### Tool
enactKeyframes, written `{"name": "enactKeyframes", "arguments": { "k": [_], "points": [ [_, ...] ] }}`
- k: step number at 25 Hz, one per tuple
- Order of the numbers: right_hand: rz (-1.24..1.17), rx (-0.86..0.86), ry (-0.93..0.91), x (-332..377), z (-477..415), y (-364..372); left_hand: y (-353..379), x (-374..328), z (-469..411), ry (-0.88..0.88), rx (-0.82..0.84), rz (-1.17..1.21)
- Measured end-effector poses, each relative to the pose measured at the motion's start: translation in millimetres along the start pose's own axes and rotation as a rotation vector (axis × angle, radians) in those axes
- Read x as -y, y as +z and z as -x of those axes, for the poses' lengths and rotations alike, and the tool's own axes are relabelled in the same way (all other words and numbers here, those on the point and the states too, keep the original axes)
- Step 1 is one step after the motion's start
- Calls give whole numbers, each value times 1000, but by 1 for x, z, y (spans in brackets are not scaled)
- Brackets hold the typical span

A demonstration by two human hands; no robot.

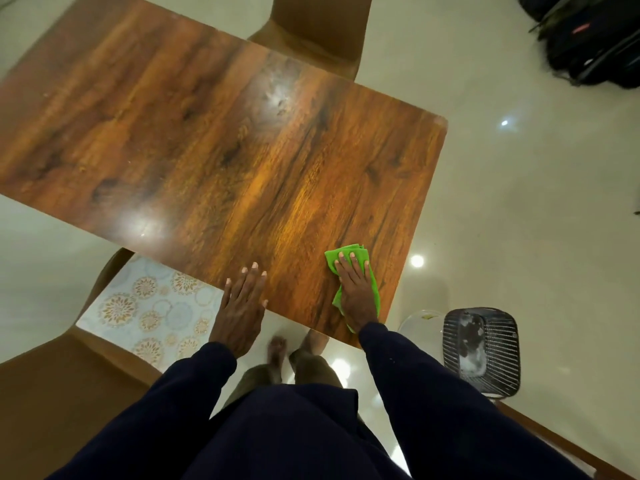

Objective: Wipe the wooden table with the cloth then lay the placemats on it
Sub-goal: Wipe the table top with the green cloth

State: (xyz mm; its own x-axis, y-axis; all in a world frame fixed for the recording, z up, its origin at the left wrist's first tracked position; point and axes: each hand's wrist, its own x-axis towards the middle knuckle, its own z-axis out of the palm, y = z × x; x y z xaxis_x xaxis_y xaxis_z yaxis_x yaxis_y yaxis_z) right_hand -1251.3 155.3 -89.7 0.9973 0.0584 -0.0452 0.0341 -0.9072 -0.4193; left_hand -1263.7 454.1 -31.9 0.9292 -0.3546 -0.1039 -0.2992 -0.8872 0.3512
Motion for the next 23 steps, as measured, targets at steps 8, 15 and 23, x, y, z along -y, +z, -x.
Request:
{"name": "enactKeyframes", "arguments": {
  "k": [8,15,23],
  "points": [
    [-120,49,21,6,64,-7,4,-10,6,133,82,29],
    [-177,20,191,-10,101,-44,-1,-40,-6,242,181,-33],
    [-121,-144,437,-86,199,-72,31,-125,-47,498,278,-104]
  ]
}}
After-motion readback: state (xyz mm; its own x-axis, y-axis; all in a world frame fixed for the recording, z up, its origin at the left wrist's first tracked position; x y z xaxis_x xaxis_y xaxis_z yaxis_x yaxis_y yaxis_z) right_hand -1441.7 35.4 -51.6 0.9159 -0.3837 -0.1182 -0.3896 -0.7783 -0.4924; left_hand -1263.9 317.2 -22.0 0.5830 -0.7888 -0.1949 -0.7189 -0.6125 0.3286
